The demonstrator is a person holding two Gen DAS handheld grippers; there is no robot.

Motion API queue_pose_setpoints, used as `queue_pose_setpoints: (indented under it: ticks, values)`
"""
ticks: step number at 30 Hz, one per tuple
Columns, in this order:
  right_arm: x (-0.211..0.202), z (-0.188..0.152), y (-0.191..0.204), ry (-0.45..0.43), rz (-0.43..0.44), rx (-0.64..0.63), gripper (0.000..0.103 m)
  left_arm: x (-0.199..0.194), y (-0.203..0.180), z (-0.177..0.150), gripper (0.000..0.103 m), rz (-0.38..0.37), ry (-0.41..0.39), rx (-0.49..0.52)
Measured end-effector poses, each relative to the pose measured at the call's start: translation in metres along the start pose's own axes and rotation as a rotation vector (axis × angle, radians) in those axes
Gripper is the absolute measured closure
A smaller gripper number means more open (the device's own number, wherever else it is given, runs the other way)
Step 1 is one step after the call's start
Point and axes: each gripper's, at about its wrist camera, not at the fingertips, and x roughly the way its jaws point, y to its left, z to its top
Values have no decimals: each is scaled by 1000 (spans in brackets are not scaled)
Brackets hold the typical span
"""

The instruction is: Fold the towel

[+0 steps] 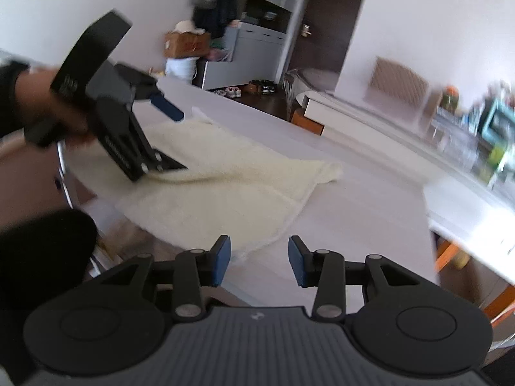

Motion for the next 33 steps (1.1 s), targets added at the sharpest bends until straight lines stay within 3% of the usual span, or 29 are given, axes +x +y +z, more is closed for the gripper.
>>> queue_pose_setpoints:
  ticks: [4, 6, 10, 15, 26, 29, 31, 33]
  values:
    - [-8, -4, 1, -15, 23, -55, 56, -6, -2, 0, 0, 15, -2, 9]
    - [-8, -9, 14, -2, 31, -143, 55, -8, -2, 1, 0, 16, -3, 2]
    - [-3, -18, 36, -1, -20, -337, 64, -14, 0, 3, 0, 14, -3, -15]
    - [9, -20, 45, 2, -66, -526, 67, -22, 6, 2, 0, 30, 0, -40]
    - [25, -31, 65, -4, -84, -786, 70, -48, 34, -18, 0, 46, 31, -103]
    - [28, -33, 70, 1, -80, -846, 77, -62, 47, -30, 0, 44, 45, -100]
    - [30, -34, 73, 7, -75, -872, 91, -71, 53, -36, 0, 34, 50, -82]
    - [32, -32, 75, 22, -72, -866, 96, -86, 59, -46, 0, 13, 44, -32]
